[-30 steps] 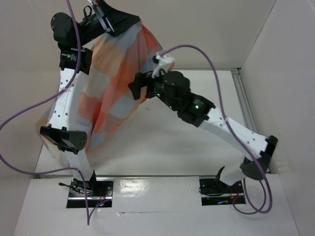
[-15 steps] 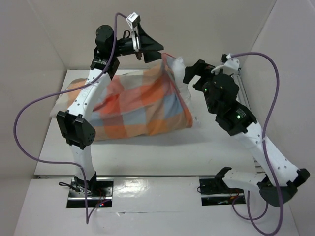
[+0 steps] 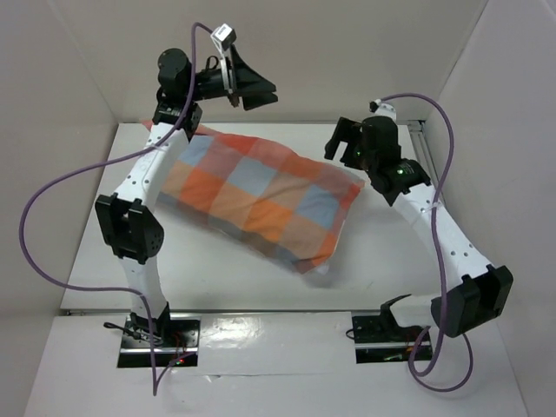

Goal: Put the pillow into the pillowcase

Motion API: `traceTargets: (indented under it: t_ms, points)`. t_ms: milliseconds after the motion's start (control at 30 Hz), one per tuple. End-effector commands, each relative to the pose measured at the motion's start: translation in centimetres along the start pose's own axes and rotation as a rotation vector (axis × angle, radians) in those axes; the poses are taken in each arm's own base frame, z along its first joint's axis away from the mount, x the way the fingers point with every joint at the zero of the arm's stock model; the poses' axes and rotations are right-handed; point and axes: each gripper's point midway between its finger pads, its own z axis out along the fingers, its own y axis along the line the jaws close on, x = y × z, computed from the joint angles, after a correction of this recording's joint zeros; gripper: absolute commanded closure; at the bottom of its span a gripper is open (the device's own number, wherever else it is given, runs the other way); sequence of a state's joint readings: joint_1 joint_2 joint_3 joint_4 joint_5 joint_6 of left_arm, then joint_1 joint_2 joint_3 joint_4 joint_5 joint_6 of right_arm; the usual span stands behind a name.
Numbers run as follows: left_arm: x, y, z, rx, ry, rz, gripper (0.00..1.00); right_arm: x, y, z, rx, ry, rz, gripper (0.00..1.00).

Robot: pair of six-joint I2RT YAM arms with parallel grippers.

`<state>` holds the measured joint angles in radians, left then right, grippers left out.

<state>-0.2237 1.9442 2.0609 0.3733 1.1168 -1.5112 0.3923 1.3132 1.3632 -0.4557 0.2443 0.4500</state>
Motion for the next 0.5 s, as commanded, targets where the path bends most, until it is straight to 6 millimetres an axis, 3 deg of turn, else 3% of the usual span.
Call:
traceTargets:
  t_ms: [0,33,67,100,133,200,233,267,300,333,367,400,467]
  points:
    - [2.4,-0.3,-0.6,-0.017,0.077,0.059,0.28,3.2,-2.4,-0.5,-0.027,0.153,0.045,0.00]
    - [2.4,1.1,-1.3,-0.069,0.065,0.159,0.30,3.9,-2.8,-1.1,-0.041,0.187,0.056,0.00]
    - [2.8,0.2,-2.2,-0.126,0.039,0.196,0.37,4.0,-3.4,-2.0,-0.047,0.195,0.068,0.00]
    - [4.6,2.5,-3.3,-0.254,0.049,0.067,0.39,6.3,-4.6,-2.3,-0.031,0.254,0.089,0.00]
    - [4.4,4.5,-4.1,-0.389,-0.001,0.177,0.39,7.0,-5.6,-2.7,-0.033,0.270,0.112,0.00]
    - [7.8,4.9,-4.9,-0.540,0.017,0.223,0.45,8.9,-4.7,-4.9,-0.131,0.318,0.151,0.00]
    - [9.2,7.1,-6.4,-0.695,0.032,0.245,0.45,11.6,-5.5,-5.2,-0.124,0.380,0.187,0.00]
    - [10.8,7.5,-6.7,-0.740,0.058,0.251,0.45,12.8,-5.0,-6.0,-0.164,0.419,0.209,0.00]
    - [14.4,9.3,-6.5,-0.772,0.139,0.213,0.45,13.3,-4.9,-6.8,-0.180,0.418,0.220,0.00]
    - [15.7,8.6,-7.1,-0.795,0.135,0.235,0.47,15.5,-5.3,-7.3,-0.172,0.470,0.230,0.00]
    - [17.2,9.0,-7.3,-0.816,0.156,0.232,0.47,16.4,-5.4,-7.8,-0.167,0.491,0.240,0.00]
    - [20.6,10.8,-7.5,-0.842,0.217,0.186,0.45,16.6,-5.1,-8.6,-0.200,0.489,0.242,0.00]
    - [22.1,11.2,-8.7,-0.919,0.174,0.168,0.37,18.4,-4.4,-9.6,-0.262,0.539,0.250,0.00]
